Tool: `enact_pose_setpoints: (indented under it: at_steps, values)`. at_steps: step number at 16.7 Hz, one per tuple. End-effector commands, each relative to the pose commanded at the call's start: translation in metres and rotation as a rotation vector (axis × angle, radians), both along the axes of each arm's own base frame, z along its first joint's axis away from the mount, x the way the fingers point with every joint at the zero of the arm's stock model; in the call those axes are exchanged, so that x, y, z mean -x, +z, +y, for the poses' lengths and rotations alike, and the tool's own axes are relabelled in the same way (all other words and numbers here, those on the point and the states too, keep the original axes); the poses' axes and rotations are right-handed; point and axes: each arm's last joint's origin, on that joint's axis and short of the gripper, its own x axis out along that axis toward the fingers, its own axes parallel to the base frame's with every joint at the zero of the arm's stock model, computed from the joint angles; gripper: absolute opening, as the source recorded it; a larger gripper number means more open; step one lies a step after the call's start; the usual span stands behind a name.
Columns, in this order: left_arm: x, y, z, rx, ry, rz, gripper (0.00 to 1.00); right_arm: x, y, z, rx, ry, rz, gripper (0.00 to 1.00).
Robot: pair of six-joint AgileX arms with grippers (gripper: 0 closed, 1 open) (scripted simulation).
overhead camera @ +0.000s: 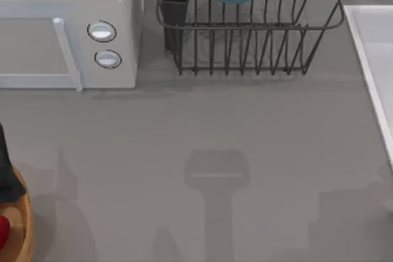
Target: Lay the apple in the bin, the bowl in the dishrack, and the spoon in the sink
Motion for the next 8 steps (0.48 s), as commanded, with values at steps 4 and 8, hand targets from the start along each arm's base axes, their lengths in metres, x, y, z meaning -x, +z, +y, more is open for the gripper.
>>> enact_pose_setpoints:
  at_steps: [4, 8]
  values:
    - [0.000, 0.000, 0.000, 0.000, 0.000, 0.000, 1.00, 0.000, 0.000, 0.000, 0.000, 0.000, 0.000, 0.00]
    - [0.000, 0.000, 0.000, 0.000, 0.000, 0.000, 1.00, -0.002, 0.022, 0.000, -0.013, -0.009, -0.021, 0.00]
